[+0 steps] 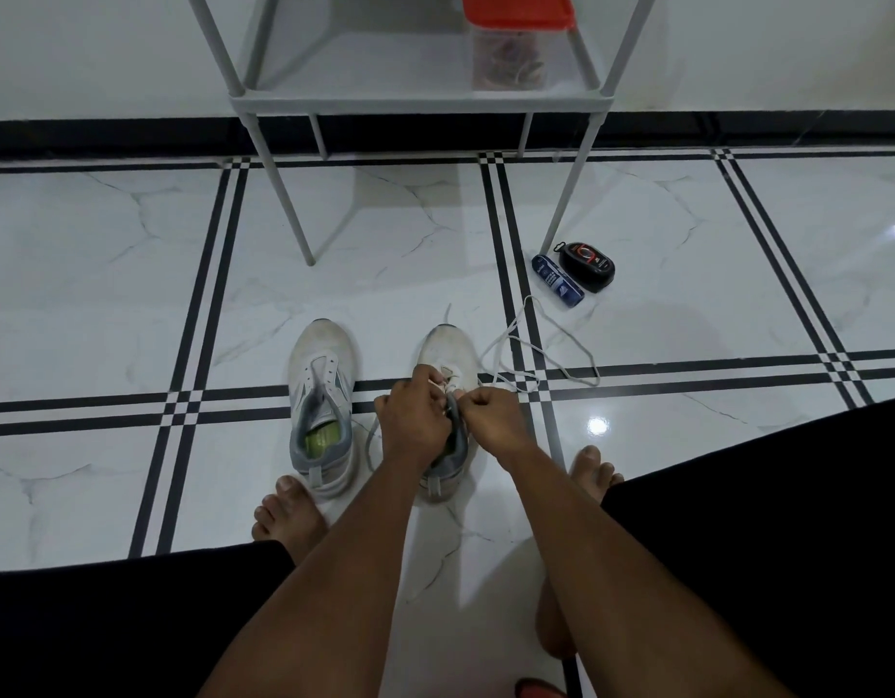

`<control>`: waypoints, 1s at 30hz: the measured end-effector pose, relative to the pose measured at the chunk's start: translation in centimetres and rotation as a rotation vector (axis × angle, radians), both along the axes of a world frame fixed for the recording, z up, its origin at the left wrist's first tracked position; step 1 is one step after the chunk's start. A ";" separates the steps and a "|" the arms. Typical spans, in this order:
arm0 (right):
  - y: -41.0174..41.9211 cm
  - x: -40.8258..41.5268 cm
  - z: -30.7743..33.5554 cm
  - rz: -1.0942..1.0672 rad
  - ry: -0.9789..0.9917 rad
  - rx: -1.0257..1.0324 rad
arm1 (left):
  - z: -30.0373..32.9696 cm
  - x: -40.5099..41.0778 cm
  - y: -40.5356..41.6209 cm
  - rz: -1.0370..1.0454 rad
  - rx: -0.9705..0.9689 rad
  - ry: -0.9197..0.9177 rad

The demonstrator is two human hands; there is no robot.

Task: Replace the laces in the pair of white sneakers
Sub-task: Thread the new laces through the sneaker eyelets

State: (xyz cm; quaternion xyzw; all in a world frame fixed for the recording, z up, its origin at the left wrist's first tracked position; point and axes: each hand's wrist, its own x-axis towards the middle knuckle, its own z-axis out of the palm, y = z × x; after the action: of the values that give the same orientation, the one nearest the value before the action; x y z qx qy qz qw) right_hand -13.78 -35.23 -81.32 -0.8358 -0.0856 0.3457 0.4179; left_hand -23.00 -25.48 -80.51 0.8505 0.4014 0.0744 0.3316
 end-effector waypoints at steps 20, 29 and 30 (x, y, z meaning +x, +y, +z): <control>1.6 1.3 1.5 -0.072 0.228 -0.062 | -0.4 -0.6 0.1 0.008 0.106 0.039; 2.4 1.8 3.6 0.129 -0.151 -0.079 | -0.9 -1.3 -0.9 0.241 0.025 0.231; 2.7 2.6 4.3 0.124 -0.150 -0.057 | -0.9 -1.3 -0.7 0.254 -0.007 0.223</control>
State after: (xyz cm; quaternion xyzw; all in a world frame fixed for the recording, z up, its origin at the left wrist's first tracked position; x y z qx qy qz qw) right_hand -11.21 -32.50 -77.07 -0.8640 -0.1583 0.3096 0.3642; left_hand -24.33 -26.19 -81.39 0.7947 0.5404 0.0195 0.2757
